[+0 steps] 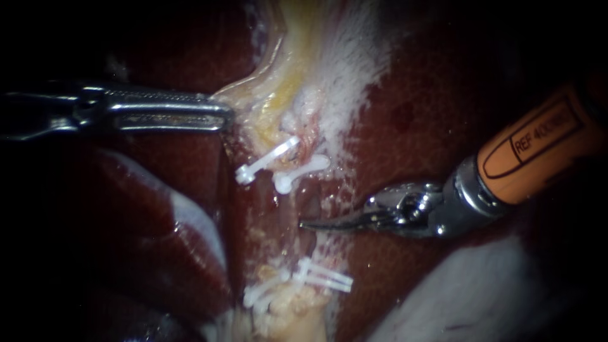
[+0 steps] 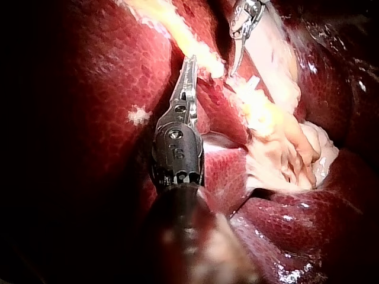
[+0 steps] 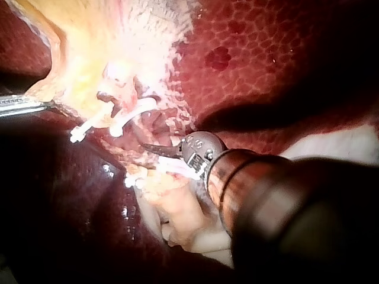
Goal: Go back from the cut right tube
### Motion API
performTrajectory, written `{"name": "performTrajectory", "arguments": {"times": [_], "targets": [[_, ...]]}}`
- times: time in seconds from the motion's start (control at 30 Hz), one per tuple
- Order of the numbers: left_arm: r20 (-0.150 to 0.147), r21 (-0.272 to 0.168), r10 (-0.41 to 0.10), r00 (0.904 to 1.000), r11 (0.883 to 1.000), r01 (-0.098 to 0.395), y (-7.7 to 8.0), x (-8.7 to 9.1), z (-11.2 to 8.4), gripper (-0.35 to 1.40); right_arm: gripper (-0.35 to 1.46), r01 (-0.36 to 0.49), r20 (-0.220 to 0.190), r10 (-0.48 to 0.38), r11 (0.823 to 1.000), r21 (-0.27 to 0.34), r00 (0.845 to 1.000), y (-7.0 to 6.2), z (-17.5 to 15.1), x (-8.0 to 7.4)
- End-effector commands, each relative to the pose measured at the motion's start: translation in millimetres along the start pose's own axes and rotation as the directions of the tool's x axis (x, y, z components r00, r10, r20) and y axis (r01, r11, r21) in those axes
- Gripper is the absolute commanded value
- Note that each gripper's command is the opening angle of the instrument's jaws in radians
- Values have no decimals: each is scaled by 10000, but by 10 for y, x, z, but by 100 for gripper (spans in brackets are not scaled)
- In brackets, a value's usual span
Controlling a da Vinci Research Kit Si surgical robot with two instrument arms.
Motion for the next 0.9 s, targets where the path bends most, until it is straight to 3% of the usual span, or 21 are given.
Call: {"name": "performTrajectory", "arguments": {"times": [0.03, 0.33, 0.5, 0.63, 0.73, 0.9], "targets": [[4, 1, 4, 10000, 10000, -4, 0, 0, 0, -35, -35, -16, -20, 16, 10000, 22, 10000, 0, 0, 0], [4, 1, 4, 10000, 10000, -4, -1, 0, 0, -35, -35, -479, -85, 480, 9988, 87, 9988, -4, 3, -1], [4, 3, 5, 10000, 10000, -5, -1, 0, -1, -35, 39, -468, -179, 469, 9989, 77, 9987, -2, 6, -1], [4, 4, 6, 10000, 10000, -6, -1, 0, -1, -35, 62, -461, -230, 462, 9989, 32, 9987, 0, 7, -2], [4, 5, 6, 10000, 10000, -6, -1, 0, -1, -35, 66, -460, -248, 461, 9989, 55, 9986, 0, 7, -2], [4, 6, 7, 10000, 10000, -7, -1, 1, -2, -35, 49, -456, -242, 457, 9989, 61, 9987, 0, 5, -3]]}}
